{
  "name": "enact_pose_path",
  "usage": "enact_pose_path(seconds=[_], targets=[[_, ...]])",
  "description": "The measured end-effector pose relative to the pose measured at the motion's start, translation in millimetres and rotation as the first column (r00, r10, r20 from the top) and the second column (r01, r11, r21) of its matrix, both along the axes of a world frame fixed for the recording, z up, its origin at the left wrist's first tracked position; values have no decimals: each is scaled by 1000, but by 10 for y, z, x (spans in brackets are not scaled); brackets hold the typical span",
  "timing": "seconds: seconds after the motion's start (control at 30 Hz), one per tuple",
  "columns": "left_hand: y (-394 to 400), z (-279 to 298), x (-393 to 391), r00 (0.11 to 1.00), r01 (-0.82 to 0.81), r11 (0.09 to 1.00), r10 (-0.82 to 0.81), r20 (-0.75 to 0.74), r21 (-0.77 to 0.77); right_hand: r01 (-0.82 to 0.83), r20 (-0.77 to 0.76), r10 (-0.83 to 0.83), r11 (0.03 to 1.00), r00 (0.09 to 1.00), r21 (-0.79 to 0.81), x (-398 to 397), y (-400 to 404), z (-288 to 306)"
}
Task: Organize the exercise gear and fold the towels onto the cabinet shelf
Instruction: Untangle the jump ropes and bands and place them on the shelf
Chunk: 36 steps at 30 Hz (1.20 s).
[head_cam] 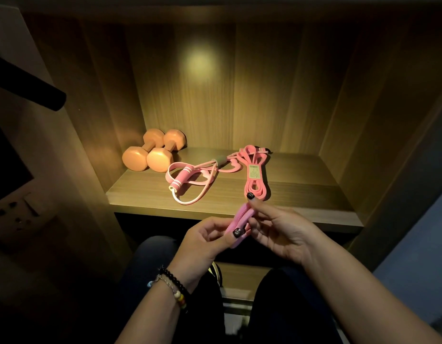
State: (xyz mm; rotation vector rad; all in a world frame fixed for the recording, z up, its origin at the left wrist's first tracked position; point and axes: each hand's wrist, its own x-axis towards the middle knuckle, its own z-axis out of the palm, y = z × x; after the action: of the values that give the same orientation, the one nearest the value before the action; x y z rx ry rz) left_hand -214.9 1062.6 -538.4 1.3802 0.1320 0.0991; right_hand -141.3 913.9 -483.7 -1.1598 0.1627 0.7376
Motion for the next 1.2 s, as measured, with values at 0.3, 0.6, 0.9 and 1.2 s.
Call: enact_pose_path(seconds=[0.3,0.6,0.9,1.2], targets=[[59,55,98,995,-96,994,94,-33,-61,6,208,33,983,978,-183,36,5,-50],[561,212,135,957,-290,922,284,-61,-257,-94,628,442,857,641,-507,214,446,-309],[1217,211,243,858,-491,743,503,-103,-454,36,675,608,732,418,-681,470,1414,-592],[1759,292,608,782,-563,635,616,-93,-530,-195,592,534,819,603,-540,743,2313,-745]])
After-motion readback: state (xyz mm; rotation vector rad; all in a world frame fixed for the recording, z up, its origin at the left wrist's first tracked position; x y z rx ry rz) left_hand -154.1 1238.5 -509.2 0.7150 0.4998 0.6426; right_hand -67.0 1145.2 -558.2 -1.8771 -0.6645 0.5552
